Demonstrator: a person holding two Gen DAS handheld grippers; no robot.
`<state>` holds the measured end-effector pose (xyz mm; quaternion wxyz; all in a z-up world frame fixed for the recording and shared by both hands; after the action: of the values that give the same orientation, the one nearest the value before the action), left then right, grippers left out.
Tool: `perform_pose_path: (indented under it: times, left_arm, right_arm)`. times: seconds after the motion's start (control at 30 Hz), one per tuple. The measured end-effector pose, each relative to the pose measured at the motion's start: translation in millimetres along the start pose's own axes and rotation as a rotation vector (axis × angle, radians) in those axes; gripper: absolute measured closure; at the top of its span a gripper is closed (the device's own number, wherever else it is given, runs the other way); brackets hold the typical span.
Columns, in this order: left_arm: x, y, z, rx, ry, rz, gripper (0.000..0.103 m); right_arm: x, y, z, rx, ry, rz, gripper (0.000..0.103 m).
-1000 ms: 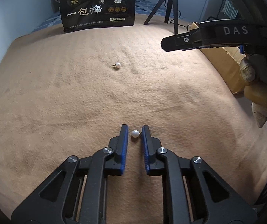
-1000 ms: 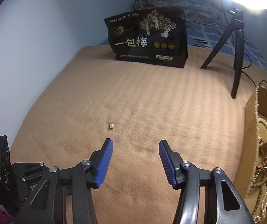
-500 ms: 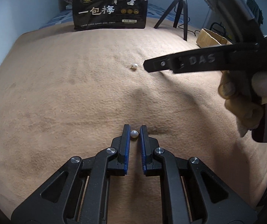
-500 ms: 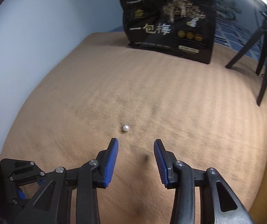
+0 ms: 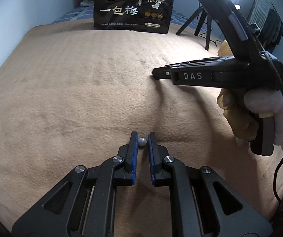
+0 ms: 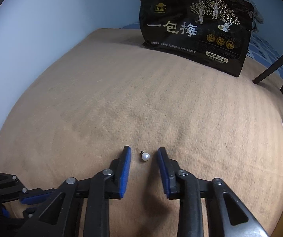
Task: Organize jewelry
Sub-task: 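Close left tool on one pearl earring while right tool grasps the other earring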
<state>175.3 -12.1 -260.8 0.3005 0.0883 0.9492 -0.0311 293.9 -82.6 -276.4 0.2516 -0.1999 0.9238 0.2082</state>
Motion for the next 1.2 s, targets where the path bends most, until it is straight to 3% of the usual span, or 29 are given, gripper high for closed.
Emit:
perform_pose_path:
  times: [0.13,0.4,1.2]
  left_arm:
    - [0.0,1.3,-0.4,0.002,-0.001,-0.008,0.094]
    - [-2.1,3.6,-2.1,-0.007,-0.004,-0.025,0.094]
    - [-10.8,-17.8,-44.7,-0.021,-0.078,-0.014,0.094]
  right_arm:
    - [0.9,-0.6,-0.8,0.006,-0.001,-0.005,0.094]
    - [2.4,-2.5,-7.9,0.01,-0.001,-0.003,0.095]
    - [11.8,-1.0,-79.7,0.026,-0.06,-0.028,0.095]
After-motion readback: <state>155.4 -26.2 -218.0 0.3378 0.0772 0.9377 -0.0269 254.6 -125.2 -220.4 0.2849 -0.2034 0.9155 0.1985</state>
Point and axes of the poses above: each gripper's, at about its wrist camera, not at the fingertips, and z roughly the way its jaws point, y to its left, x to its underside, the point moved 8 cm from there along z, roughly the way its jaws point, and after that the axes turned 11 degrees about -x, right-handed, at the moved point
